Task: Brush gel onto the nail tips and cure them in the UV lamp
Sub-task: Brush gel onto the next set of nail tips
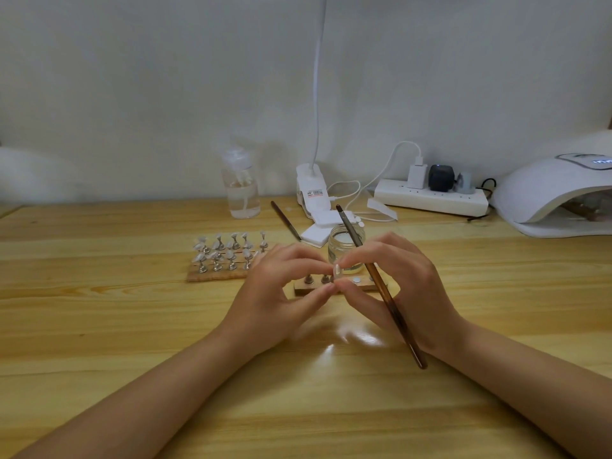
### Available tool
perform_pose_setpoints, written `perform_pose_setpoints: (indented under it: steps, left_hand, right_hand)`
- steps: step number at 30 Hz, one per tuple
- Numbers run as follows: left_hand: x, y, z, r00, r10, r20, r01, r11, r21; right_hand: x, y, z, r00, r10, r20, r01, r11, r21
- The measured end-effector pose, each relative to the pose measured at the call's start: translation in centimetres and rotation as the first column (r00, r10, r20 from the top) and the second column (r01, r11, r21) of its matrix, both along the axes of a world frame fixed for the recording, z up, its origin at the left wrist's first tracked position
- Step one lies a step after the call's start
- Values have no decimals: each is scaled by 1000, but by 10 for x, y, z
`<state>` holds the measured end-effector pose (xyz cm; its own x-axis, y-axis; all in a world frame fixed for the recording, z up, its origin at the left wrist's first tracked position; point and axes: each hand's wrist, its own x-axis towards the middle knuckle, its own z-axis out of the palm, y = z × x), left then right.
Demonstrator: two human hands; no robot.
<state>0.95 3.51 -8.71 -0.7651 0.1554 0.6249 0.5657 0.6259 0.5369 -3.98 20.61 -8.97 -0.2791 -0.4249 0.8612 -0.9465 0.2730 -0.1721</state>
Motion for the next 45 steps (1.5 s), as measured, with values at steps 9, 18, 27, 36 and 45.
perform_pose_setpoints:
  steps: [9,18,27,36,45]
  left_hand:
    - [-2,-1,-2,995,-4,-101,3,1000,-13]
    - [-1,-1,-2,997,48,-61,-42,994,102]
    - [-3,-2,-1,997,78,5,-78,978,194]
    - [-1,-3,1,997,70,40,-77,969,236]
    - [-1,-3,2,996,77,36,-83,965,248]
  right_hand:
    - [4,-3,0,994,96,57,-94,995,-27]
    - [0,4,15,925,93,369,19,957,-288]
    - [-40,8,51,759,-132,637,211,976,-49]
    - [-58,-16,57,741,-407,534,272,909,316]
    - [-61,-8,69,725,-363,586,315,930,188]
